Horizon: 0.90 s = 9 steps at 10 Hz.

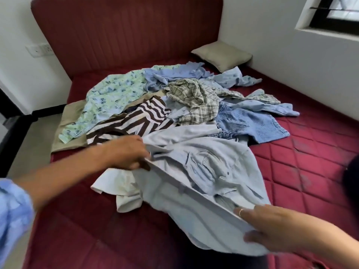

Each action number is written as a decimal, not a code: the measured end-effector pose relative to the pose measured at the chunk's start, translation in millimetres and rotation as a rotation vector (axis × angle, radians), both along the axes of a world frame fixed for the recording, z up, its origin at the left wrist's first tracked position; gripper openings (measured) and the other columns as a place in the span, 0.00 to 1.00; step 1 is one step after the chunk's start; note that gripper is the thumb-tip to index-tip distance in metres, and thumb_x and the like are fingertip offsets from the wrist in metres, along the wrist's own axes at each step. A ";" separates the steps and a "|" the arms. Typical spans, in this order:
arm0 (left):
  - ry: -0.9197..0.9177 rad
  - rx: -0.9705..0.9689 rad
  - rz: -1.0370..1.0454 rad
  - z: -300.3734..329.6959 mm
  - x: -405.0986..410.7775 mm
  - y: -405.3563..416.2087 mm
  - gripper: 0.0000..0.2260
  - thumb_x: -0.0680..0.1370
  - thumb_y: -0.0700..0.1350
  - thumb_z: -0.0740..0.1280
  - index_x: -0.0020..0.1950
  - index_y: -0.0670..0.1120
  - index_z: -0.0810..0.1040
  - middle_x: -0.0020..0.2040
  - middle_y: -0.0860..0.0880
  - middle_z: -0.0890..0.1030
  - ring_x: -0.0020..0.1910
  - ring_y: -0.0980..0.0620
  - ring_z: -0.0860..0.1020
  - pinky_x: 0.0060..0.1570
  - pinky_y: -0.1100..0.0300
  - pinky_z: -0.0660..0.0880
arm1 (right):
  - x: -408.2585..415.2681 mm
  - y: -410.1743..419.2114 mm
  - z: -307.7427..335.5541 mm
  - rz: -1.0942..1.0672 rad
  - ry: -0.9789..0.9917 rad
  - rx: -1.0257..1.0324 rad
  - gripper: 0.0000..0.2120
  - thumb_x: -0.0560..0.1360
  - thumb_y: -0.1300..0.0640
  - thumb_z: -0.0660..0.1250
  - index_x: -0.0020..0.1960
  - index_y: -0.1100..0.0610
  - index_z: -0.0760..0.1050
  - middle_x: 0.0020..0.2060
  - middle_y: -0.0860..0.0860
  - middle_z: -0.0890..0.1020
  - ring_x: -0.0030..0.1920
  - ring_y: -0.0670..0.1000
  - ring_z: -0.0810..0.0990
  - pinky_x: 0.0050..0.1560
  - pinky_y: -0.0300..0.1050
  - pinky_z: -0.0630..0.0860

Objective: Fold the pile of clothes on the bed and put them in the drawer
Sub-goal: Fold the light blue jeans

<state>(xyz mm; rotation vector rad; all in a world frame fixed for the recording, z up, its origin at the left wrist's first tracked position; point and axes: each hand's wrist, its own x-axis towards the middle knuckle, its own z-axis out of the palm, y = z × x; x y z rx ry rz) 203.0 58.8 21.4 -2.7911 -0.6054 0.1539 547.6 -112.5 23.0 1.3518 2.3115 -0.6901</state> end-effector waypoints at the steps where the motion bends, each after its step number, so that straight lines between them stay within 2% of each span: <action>1: -0.109 0.129 -0.034 54.1 -0.5 -27.0 0.11 0.64 0.51 0.56 0.29 0.49 0.75 0.25 0.51 0.77 0.26 0.51 0.78 0.40 0.62 0.73 | 8.1 -0.6 9.9 0.018 -0.108 0.143 0.23 0.81 0.47 0.56 0.74 0.44 0.55 0.49 0.48 0.75 0.60 0.54 0.75 0.49 0.44 0.67; 2: -0.049 0.124 0.014 70.9 2.6 -92.1 0.04 0.58 0.48 0.62 0.25 0.49 0.73 0.23 0.52 0.74 0.23 0.49 0.75 0.29 0.64 0.73 | 17.4 -15.7 10.5 0.109 -0.107 0.205 0.16 0.81 0.47 0.54 0.68 0.40 0.58 0.34 0.43 0.65 0.52 0.53 0.77 0.41 0.44 0.65; 3: 0.061 0.013 0.059 41.1 -6.4 -149.5 0.05 0.53 0.49 0.66 0.23 0.50 0.72 0.22 0.53 0.72 0.22 0.51 0.73 0.27 0.63 0.72 | 18.5 -34.6 4.1 0.087 -0.164 0.036 0.07 0.80 0.45 0.53 0.58 0.40 0.58 0.34 0.43 0.66 0.40 0.47 0.72 0.36 0.39 0.64; 4: 0.144 -0.079 0.107 -8.0 -19.4 -169.3 0.08 0.53 0.53 0.68 0.24 0.52 0.72 0.23 0.54 0.72 0.23 0.54 0.74 0.32 0.59 0.69 | 23.2 -47.8 -25.3 0.055 -0.160 -0.106 0.09 0.79 0.46 0.55 0.58 0.44 0.67 0.49 0.45 0.77 0.54 0.50 0.78 0.47 0.42 0.67; 5: 0.208 -0.148 0.189 -45.7 -28.6 -173.3 0.12 0.59 0.61 0.67 0.26 0.53 0.73 0.23 0.55 0.73 0.25 0.55 0.76 0.30 0.62 0.73 | 17.8 -59.5 -48.2 -0.018 -0.095 -0.119 0.28 0.75 0.30 0.51 0.59 0.49 0.74 0.48 0.47 0.75 0.49 0.51 0.75 0.52 0.44 0.71; 6: 0.161 -0.212 0.288 -63.0 -32.8 -171.6 0.26 0.73 0.71 0.54 0.30 0.53 0.76 0.25 0.54 0.76 0.28 0.54 0.77 0.34 0.60 0.78 | 17.5 -64.6 -57.3 -0.038 -0.046 -0.108 0.37 0.66 0.19 0.45 0.50 0.48 0.74 0.37 0.42 0.71 0.42 0.47 0.72 0.48 0.43 0.69; 7: 0.248 -0.453 0.483 -52.9 -9.7 -169.3 0.43 0.66 0.75 0.31 0.53 0.53 0.77 0.48 0.50 0.82 0.51 0.48 0.78 0.57 0.57 0.71 | 11.7 -68.4 -45.4 -0.093 0.006 -0.067 0.35 0.61 0.18 0.41 0.38 0.45 0.68 0.34 0.42 0.71 0.38 0.40 0.71 0.47 0.40 0.71; 8: 0.170 -0.448 0.490 -57.5 5.2 -162.7 0.47 0.61 0.74 0.30 0.61 0.53 0.74 0.56 0.51 0.80 0.57 0.49 0.76 0.50 0.58 0.68 | 5.6 -70.8 -45.5 -0.082 0.029 0.017 0.30 0.69 0.23 0.47 0.37 0.50 0.64 0.33 0.44 0.68 0.33 0.40 0.68 0.35 0.35 0.65; 9: 0.108 -0.142 0.392 -79.2 17.2 -139.2 0.30 0.74 0.72 0.49 0.52 0.52 0.80 0.45 0.54 0.81 0.44 0.52 0.81 0.40 0.57 0.74 | -3.9 -78.2 -48.8 -0.078 -0.033 0.030 0.30 0.70 0.24 0.49 0.38 0.51 0.66 0.34 0.45 0.67 0.37 0.46 0.70 0.39 0.40 0.66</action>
